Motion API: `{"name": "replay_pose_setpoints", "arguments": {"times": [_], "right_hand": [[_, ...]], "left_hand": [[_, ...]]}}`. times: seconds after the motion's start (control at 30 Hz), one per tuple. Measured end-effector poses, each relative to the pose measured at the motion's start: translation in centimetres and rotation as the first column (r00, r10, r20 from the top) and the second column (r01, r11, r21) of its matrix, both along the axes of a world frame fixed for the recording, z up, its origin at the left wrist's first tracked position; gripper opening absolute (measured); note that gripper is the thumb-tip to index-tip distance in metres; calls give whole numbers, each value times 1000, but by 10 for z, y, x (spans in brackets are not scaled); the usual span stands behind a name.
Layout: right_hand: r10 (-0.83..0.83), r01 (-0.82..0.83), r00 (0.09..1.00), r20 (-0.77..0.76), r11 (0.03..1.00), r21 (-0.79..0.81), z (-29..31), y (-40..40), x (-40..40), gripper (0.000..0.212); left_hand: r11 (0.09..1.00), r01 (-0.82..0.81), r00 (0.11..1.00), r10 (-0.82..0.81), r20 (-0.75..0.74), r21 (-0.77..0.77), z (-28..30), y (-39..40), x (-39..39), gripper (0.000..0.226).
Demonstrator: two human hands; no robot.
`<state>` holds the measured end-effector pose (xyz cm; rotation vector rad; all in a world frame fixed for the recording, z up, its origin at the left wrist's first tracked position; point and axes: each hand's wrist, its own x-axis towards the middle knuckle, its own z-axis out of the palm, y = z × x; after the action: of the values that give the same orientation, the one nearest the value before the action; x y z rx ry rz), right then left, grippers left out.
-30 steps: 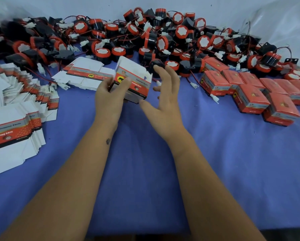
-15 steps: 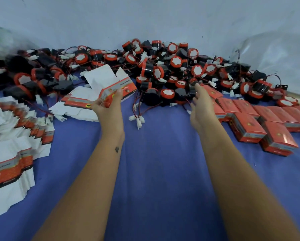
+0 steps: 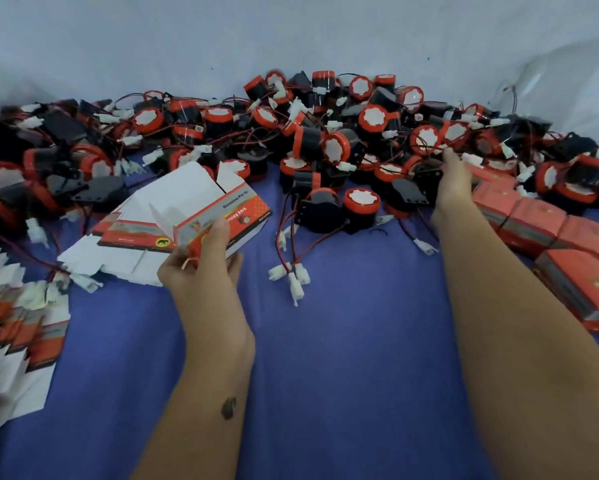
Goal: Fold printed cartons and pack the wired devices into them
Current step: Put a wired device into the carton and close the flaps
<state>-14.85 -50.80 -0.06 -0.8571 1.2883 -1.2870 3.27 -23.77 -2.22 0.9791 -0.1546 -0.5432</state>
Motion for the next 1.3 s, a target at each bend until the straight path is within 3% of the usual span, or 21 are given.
{"name": "replay_pose_setpoints", "arguments": {"times": [0.1, 0.23, 0.37, 0.43, 0.57, 0.63, 0.7, 0.73, 0.8, 0.87, 0.9, 0.97, 1.07, 1.2, 1.3], "right_hand": [[53, -52, 999, 12, 998, -36, 3, -7, 2, 65], [206, -207, 965, -161, 978, 6, 5, 6, 26, 41], [372, -396, 849, -376, 918, 13, 3, 40, 46, 25], [473, -508, 797, -375, 862, 7, 0, 59, 53, 16], [585, -599, 744, -324, 798, 64, 8, 95, 60, 27], [570, -597, 715, -405, 799, 70, 10, 110, 54, 40], [535, -537, 776, -334, 838, 95, 14, 132, 45, 58], [477, -499, 789, -387, 865, 47, 11, 145, 35, 59], [154, -333, 746, -648, 929, -162, 1, 172, 23, 47], [-176, -270, 670, -721, 848, -457, -3, 204, 23, 32], [-168, -321, 675, -718, 810, -491, -5, 218, 24, 29], [1, -476, 643, -766, 784, -398, -15, 243, 22, 37], [30, -552, 415, -909, 803, -226, -30, 257, 14, 59], [-18, -466, 456, -890, 847, -255, -28, 255, 13, 55], [-46, -452, 432, -901, 853, -260, -26, 252, 16, 44]], "left_hand": [[1000, 0, 999, 0, -32, -9, 2, -5, -3, 28], [999, 35, 998, -37, -46, -29, 3, -9, -3, 35], [996, 83, 996, -84, -17, -16, 1, -11, 0, 38], [994, 110, 994, -110, 16, -2, 1, -11, 1, 48], [982, 187, 981, -187, 58, 10, 3, -11, -4, 62], [982, 191, 976, -191, 102, 16, 3, -8, -8, 53], [979, 197, 963, -202, 178, 48, 3, -3, -15, 45], [978, 192, 952, -205, 226, 77, 3, -1, -18, 42], [981, 154, 930, -185, 316, 122, 2, 2, -24, 32], [985, 108, 922, -150, 356, 135, 6, 6, -28, 27], [986, 91, 922, -136, 363, 138, 9, 8, -30, 27], [986, 62, 921, -115, 371, 152, 10, 13, -31, 35], [961, -50, 865, -95, 493, 272, 9, 26, -37, 52], [922, -135, 709, -165, 686, 362, 7, 55, -43, 57], [973, 81, 771, -199, 605, 216, 7, 61, -45, 42]]}}
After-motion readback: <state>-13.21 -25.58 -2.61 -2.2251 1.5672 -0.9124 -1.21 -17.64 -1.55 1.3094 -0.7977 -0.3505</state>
